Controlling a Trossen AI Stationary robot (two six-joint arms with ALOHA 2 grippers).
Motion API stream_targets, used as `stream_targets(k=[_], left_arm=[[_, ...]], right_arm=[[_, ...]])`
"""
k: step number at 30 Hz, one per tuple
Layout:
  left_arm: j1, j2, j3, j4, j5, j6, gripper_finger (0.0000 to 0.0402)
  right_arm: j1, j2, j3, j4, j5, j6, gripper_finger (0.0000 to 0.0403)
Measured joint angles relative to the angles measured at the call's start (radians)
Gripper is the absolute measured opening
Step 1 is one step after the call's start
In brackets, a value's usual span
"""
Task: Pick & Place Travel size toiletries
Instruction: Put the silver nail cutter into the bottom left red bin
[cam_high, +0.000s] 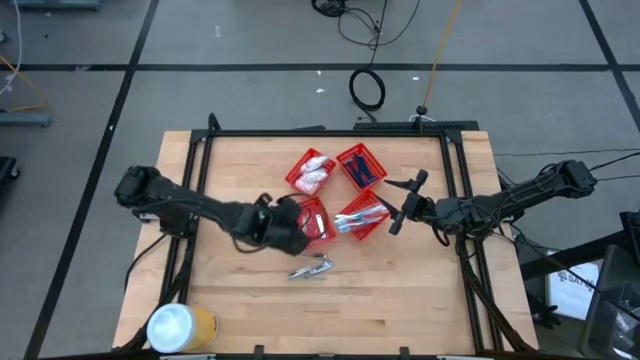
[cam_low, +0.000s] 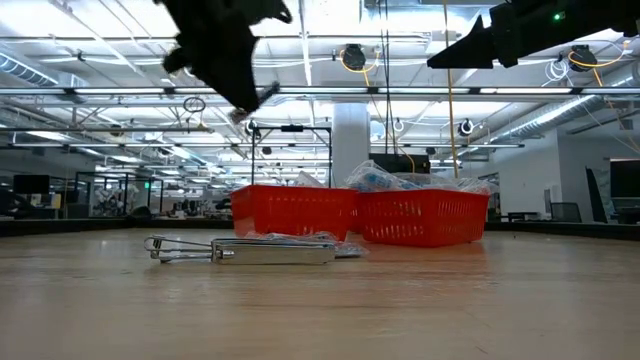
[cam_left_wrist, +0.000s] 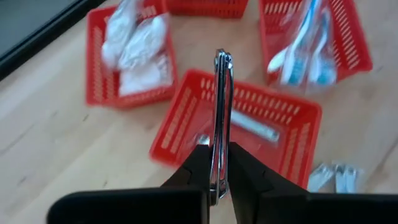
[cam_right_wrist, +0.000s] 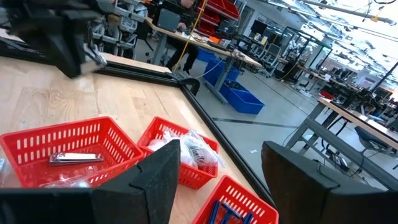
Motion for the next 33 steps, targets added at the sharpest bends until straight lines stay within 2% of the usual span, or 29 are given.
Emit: stream_targets(k=[3, 7, 13, 23, 33], left_arm=[[0.043, 0.017, -0.003, 0.080, 0.036, 0.084, 0.0010], [0.086, 0.046, -0.003, 0.134, 0.100, 0.148, 0.0012], [0.116, 0.087, -0.005, 0.151, 0.132, 0.143, 0.0048], [0.120, 0.160, -0.004, 0.208, 0.250, 0.169, 0.0028], [0.120, 0.184, -0.003, 0.194, 0.261, 0.163, 0.0082]], right_arm=[[-0.001, 0.000, 0.000, -0.006, 0.000, -0.001, 0.0212], [-0.003, 0.000, 0.001, -0.015, 0.001, -0.001, 0.0212], [-0.003, 0.000, 0.001, -0.017, 0.002, 0.000, 0.0212], [-0.003, 0.000, 0.001, -0.014, 0.002, 0.000, 0.0212], [-0.003, 0.000, 0.001, -0.014, 0.002, 0.003, 0.0212]])
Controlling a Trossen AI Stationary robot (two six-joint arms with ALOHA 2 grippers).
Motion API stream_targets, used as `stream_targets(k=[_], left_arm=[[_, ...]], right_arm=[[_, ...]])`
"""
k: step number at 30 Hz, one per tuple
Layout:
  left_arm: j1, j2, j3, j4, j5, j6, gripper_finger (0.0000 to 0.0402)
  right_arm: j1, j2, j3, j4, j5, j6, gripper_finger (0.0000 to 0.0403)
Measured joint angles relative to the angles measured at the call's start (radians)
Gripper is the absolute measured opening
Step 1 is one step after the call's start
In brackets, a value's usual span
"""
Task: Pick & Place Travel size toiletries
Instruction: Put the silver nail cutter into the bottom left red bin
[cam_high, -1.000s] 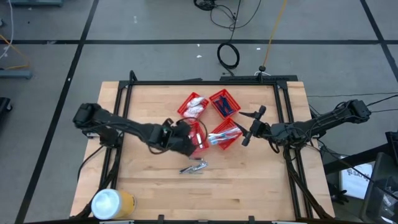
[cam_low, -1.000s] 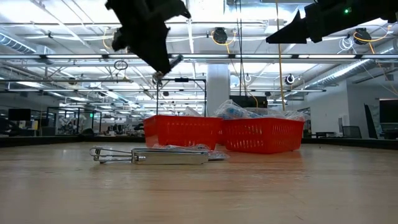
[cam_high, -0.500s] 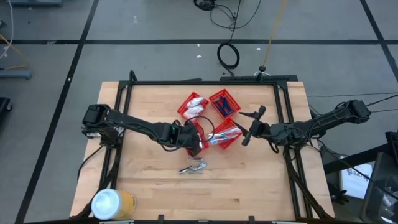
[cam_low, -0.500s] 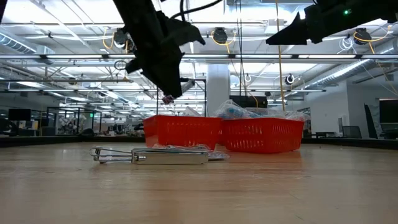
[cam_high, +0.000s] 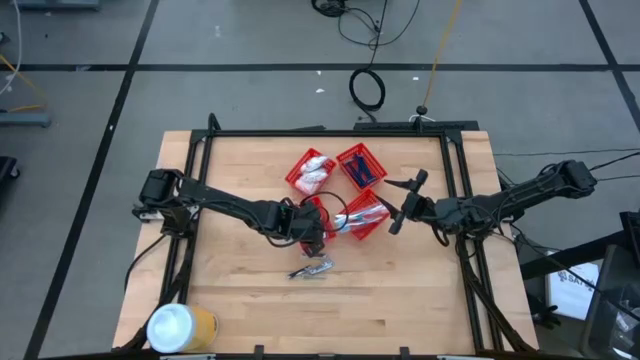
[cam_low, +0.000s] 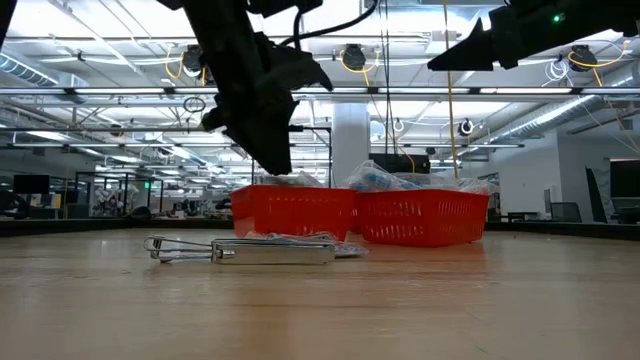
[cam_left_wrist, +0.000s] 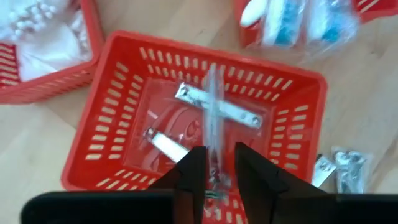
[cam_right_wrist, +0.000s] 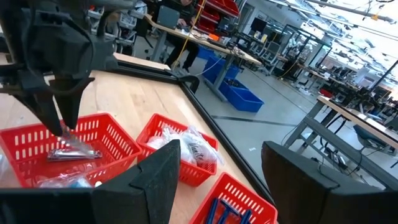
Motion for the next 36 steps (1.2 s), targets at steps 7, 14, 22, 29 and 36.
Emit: stream_targets(k=[7, 14, 22, 29, 36], left_arm=[[0.000, 0.000, 0.000, 0.004, 0.001, -0.007, 0.0125], [-0.016, -0.013, 0.025, 0.031, 0.026, 0.133, 0.0151], [-0.104, -0.013, 0.035, 0.227, 0.097, 0.481, 0.0152], [-0.150, 0.014, 0.036, 0.290, 0.119, 0.517, 0.0152], [-0.145, 0.142, 0.035, 0.358, 0.186, 0.501, 0.0152]], right_arm=[[0.000, 0.000, 0.000, 0.000, 0.000, 0.000, 0.0212], [0.000, 0.000, 0.000, -0.001, 0.000, -0.001, 0.0212], [0.000, 0.000, 0.000, -0.001, 0.000, -0.002, 0.0212], [0.000, 0.000, 0.000, 0.000, 0.000, 0.000, 0.0212], [0.000, 0.000, -0.001, 0.000, -0.002, 0.000, 0.0212]])
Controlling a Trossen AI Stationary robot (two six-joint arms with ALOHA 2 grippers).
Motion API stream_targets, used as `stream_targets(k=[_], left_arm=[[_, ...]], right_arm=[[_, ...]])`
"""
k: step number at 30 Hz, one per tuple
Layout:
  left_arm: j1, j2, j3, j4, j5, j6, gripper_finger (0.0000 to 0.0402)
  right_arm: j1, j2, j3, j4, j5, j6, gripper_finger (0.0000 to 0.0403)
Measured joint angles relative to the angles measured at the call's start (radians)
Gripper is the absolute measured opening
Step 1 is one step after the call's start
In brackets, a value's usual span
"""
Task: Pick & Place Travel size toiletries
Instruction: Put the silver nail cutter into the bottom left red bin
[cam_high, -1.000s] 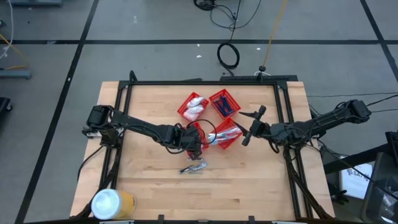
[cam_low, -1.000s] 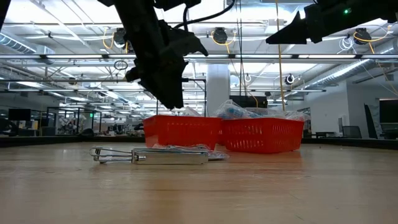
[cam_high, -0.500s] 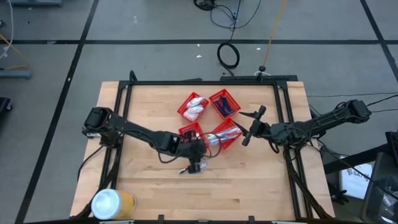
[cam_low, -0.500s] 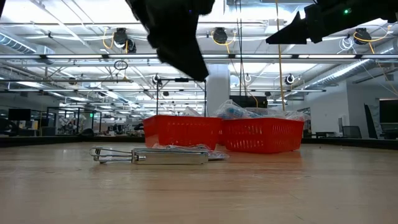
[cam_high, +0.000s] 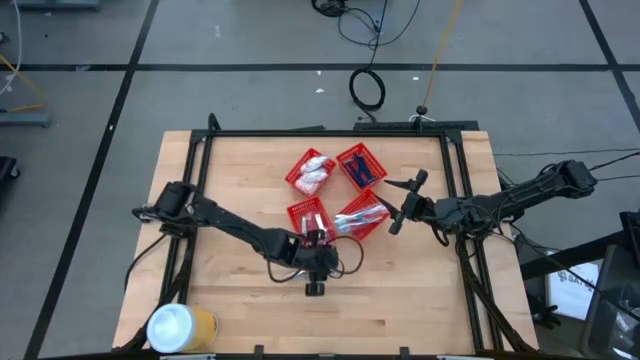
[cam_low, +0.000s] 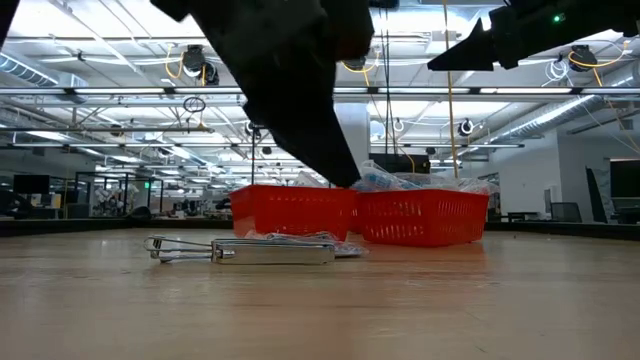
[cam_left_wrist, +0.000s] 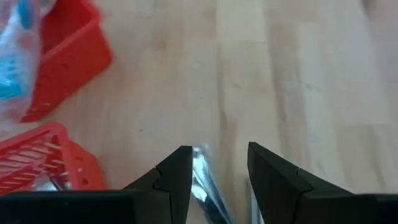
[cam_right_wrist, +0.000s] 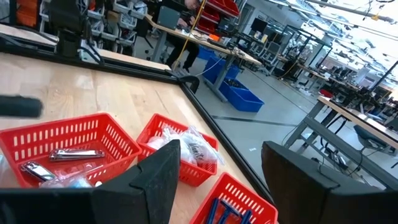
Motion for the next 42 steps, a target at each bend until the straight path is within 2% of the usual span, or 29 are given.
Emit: stream_targets(k=[11, 27, 36, 42], left_arm=[[0.040, 0.058, 0.001, -0.059, -0.016, -0.100, 0.0152], [0.026, 0.083, 0.001, -0.103, 0.166, -0.209, 0.0152], [0.022, 0.058, 0.000, -0.192, 0.166, -0.220, 0.0152], [0.009, 0.028, -0.001, -0.299, 0.162, -0.285, 0.0152]], right_arm=[[0.000, 0.000, 0.000, -0.001, -0.001, 0.015, 0.0212], [0.000, 0.000, 0.000, 0.000, -0.001, 0.015, 0.0212], [0.000, 0.000, 0.000, 0.000, -0.001, 0.015, 0.0212], [0.000, 0.000, 0.000, -0.001, -0.001, 0.014, 0.0212]])
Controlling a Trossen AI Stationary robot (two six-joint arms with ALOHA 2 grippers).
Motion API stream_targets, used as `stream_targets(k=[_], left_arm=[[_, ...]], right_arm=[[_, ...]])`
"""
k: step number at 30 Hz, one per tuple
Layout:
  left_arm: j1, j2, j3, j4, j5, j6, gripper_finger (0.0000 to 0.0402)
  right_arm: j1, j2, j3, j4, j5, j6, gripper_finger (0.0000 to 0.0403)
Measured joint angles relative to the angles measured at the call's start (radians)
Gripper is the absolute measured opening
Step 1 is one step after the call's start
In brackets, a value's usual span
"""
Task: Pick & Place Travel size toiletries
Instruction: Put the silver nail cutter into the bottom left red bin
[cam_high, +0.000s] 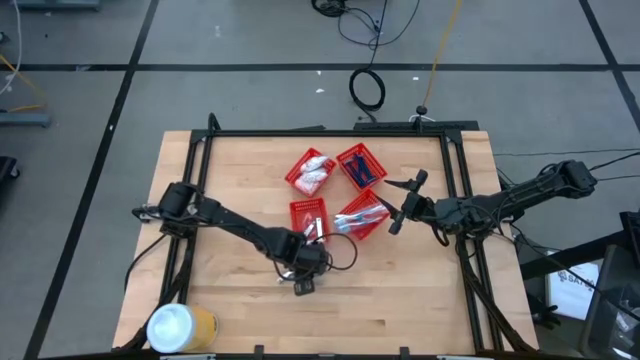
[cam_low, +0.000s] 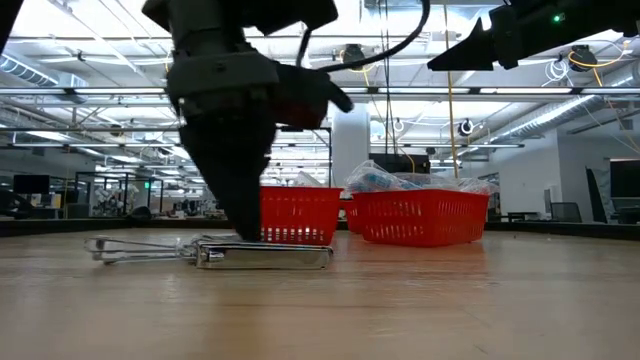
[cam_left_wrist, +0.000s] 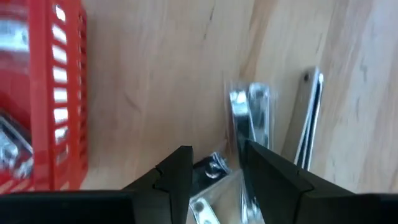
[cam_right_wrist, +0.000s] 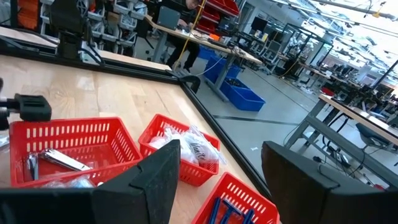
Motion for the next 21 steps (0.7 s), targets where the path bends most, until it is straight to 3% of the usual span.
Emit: stream_targets(k=[8, 17, 21], left_arm=[[-0.062, -0.088, -0.001, -0.064, -0.068, 0.008, 0.0152], [-0.125, -0.178, -0.002, -0.430, -0.402, -0.270, 0.0152], [-0.095, -0.169, -0.034, -0.433, -0.425, -0.315, 0.0152]], right_arm=[[0.000, 0.000, 0.000, 0.000, 0.000, 0.000, 0.0212], [0.000, 0.000, 0.000, 0.000, 0.000, 0.000, 0.0212], [0.000, 0.000, 0.000, 0.000, 0.000, 0.000, 0.0212]])
